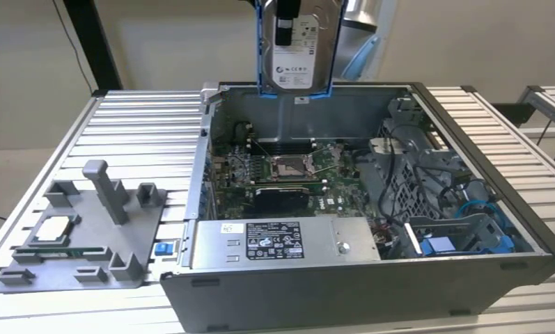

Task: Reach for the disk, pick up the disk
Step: 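Pick up the disk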

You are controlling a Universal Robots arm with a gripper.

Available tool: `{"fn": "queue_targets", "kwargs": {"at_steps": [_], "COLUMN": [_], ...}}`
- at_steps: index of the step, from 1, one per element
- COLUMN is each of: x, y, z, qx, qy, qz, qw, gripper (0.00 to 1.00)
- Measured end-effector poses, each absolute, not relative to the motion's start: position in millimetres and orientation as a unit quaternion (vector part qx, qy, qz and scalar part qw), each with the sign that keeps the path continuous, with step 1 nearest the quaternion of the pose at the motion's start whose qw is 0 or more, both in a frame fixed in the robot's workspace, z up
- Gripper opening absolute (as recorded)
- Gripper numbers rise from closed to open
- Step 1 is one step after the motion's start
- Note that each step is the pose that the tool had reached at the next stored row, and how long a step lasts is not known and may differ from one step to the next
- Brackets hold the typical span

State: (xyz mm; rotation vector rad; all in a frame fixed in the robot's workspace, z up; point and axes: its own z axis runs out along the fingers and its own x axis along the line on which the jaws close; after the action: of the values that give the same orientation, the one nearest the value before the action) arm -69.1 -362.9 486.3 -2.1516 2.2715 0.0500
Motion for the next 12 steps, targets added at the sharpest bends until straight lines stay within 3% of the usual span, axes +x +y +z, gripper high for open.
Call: {"fn": "queue_targets", "kwargs": {"at_steps": [12], "x": [-50.4], "y": [-362.9], "z": [486.3], "qx": [-0.688], "qy": [0.726], "qz": [0.016], "qw": [0.006], "gripper": [0.0]}}
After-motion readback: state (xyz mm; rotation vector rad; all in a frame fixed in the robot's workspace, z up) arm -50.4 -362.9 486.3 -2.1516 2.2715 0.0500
